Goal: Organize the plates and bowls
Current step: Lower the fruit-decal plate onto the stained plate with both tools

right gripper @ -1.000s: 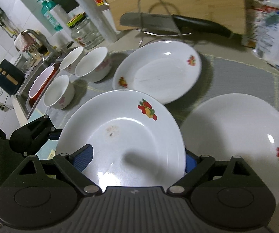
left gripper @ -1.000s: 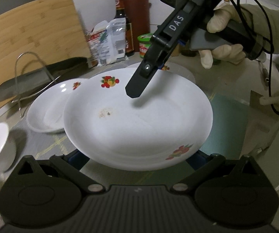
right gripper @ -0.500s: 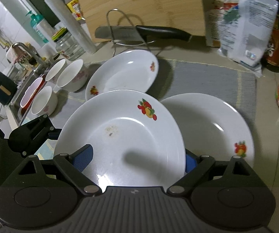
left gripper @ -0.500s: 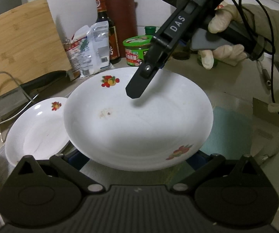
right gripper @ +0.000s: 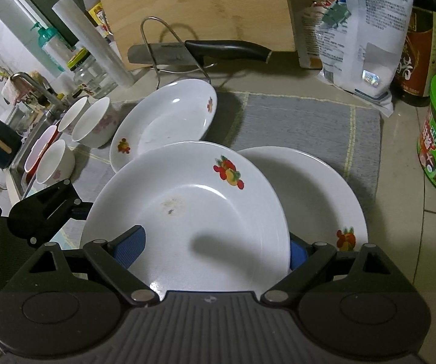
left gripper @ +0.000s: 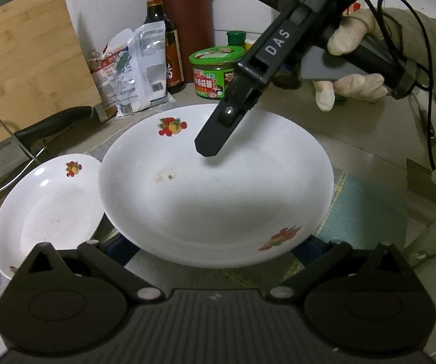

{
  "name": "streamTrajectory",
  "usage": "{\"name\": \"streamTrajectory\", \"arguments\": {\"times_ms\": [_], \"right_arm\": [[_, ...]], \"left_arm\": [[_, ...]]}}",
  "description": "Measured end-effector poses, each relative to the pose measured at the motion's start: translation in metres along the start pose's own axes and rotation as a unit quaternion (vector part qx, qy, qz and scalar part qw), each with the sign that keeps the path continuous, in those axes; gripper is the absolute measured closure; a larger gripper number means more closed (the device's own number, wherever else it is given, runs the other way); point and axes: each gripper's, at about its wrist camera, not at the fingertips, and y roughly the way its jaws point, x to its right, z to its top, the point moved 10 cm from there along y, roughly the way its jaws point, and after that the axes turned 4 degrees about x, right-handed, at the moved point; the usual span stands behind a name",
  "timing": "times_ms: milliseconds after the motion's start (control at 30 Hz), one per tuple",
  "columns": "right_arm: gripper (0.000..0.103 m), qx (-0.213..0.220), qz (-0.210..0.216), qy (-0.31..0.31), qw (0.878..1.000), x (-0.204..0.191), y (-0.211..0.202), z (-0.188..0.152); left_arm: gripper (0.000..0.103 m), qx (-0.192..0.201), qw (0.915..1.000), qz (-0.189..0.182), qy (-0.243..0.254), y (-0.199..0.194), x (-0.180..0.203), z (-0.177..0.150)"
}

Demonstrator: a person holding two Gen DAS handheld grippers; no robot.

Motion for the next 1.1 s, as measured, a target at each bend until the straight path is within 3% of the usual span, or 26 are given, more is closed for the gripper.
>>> {"name": "streamTrajectory", "arguments": {"times_ms": [567, 1100], "right_arm": [[0.007, -0.009, -0.010, -0.001, 1.000, 0.014, 0.010, 0.000], [0.005, -0.022, -0.026, 0.008, 0.999, 0.021, 0.012, -0.004]], "left_arm": [[0.001, -0.013, 0.9999, -0.002, -0.008, 0.012, -0.004, 0.006], [0.001, -0.036, 0.9991, -0.011, 0.018, 0.021, -0.009, 0.011]]}}
